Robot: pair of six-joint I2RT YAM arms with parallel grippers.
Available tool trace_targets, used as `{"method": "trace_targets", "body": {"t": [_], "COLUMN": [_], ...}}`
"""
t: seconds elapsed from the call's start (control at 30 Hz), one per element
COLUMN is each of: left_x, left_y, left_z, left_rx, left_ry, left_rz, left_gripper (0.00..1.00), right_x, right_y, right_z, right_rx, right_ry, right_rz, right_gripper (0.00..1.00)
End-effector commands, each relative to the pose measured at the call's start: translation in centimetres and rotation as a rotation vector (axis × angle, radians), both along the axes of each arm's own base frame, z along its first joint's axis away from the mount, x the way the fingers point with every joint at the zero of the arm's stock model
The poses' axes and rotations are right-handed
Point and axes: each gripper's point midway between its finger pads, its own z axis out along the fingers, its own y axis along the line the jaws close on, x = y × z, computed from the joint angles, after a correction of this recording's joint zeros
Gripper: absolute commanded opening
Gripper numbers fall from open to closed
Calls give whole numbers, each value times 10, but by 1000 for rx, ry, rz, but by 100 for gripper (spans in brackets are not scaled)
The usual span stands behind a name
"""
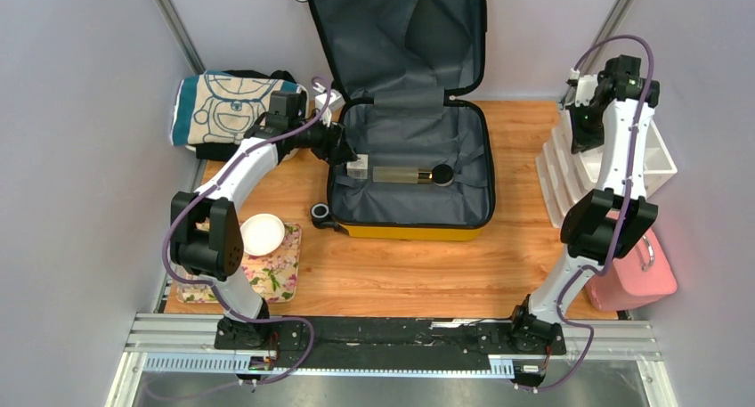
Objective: Open, take out, and arrange the luggage
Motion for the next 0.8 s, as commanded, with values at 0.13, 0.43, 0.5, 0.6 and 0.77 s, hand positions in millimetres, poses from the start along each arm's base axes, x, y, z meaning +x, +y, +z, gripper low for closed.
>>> {"method": "trace_targets", "body": {"t": [0.13, 0.43, 0.5, 0.6, 0.77], "left_x": [5, 13, 16, 17, 17], "left_y": [-2, -5, -4, -2, 7], "left_z": [9, 11, 11, 14, 16], "left_rx": [-31, -36, -30, -19, 0], "left_ry": [-10, 10, 8, 2, 16], "left_rz": [18, 22, 29, 30, 35], "left_gripper": [79, 79, 82, 85, 90], "right_x": [15, 10, 8, 5, 3], "right_y": [46, 95, 93, 91, 109], "right_z": [36, 35, 33, 58, 113], "right_rx": [169, 202, 177, 143, 113], "right_ry": [-110, -115, -95, -125, -302], "right_rz": [113, 251, 243, 249, 366], "right_gripper": [0, 0, 26, 74, 86]}}
